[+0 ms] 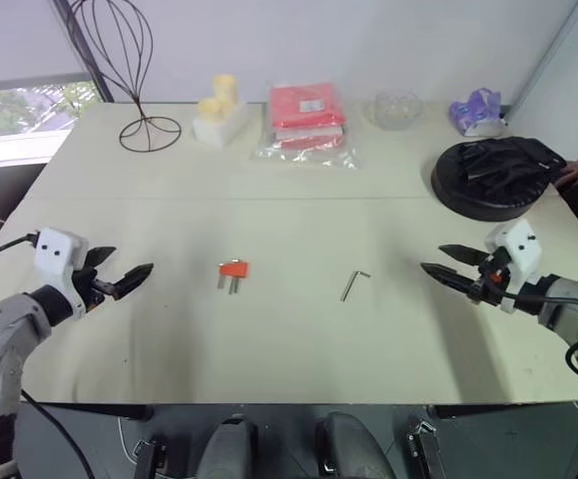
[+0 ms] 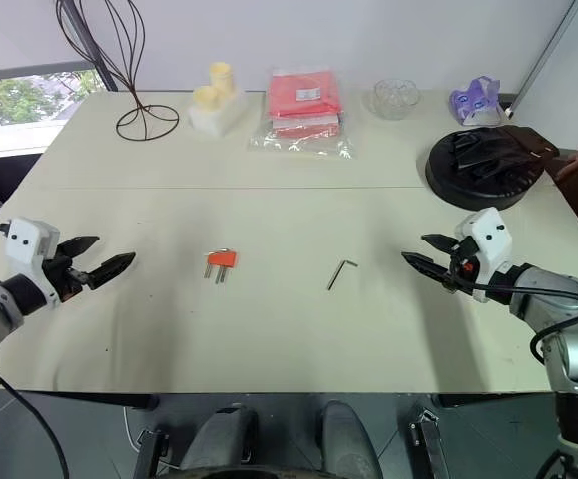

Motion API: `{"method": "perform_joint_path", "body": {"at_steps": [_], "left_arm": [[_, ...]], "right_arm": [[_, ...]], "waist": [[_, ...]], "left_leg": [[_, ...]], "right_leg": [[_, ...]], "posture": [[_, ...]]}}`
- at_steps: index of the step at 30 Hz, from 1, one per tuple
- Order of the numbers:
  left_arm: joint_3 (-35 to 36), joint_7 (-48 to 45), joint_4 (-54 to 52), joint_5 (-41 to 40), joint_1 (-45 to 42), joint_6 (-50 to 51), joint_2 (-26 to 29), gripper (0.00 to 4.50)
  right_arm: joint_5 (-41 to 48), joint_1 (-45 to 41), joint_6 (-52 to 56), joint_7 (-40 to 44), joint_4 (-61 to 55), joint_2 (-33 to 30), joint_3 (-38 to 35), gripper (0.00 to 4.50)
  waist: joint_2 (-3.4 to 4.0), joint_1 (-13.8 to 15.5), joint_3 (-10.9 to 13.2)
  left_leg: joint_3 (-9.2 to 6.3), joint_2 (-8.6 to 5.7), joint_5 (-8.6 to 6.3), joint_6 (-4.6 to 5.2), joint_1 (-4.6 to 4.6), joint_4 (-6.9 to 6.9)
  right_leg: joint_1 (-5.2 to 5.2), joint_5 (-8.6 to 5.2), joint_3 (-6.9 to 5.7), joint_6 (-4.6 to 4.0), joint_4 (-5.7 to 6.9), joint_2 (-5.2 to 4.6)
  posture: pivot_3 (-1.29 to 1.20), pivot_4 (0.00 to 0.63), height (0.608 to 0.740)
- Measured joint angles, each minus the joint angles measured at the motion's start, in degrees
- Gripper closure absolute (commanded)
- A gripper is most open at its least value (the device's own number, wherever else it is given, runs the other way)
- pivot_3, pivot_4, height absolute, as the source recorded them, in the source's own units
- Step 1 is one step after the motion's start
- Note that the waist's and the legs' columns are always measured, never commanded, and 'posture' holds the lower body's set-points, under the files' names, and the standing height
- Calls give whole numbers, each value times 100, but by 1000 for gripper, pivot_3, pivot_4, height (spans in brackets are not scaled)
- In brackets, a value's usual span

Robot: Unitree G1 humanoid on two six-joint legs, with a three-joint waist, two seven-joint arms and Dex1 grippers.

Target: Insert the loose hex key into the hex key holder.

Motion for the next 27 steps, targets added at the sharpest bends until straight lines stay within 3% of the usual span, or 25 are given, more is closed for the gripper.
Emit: {"method": "perform_joint_path", "body": {"at_steps": [18,27], "left_arm": [[-276,268,563,334,-731,-642,-186,24],[-351,80,566,249,-863,-484,-154,24]], "right_arm": [[-60,-317,-127,-445,1,202,63,1871],[-116,-697,-69,-594,8,404,273,1871]], "waist": [[0,2,1],[0,-17,1]], "left_leg": [[0,0,0,0,-1,1],[-1,0,0,0,-1,1]], "right_leg": [[-2,0,2,1,1,-1],[-3,0,1,1,2,2]], "posture": [[0,150,740],[0,150,740]]}}
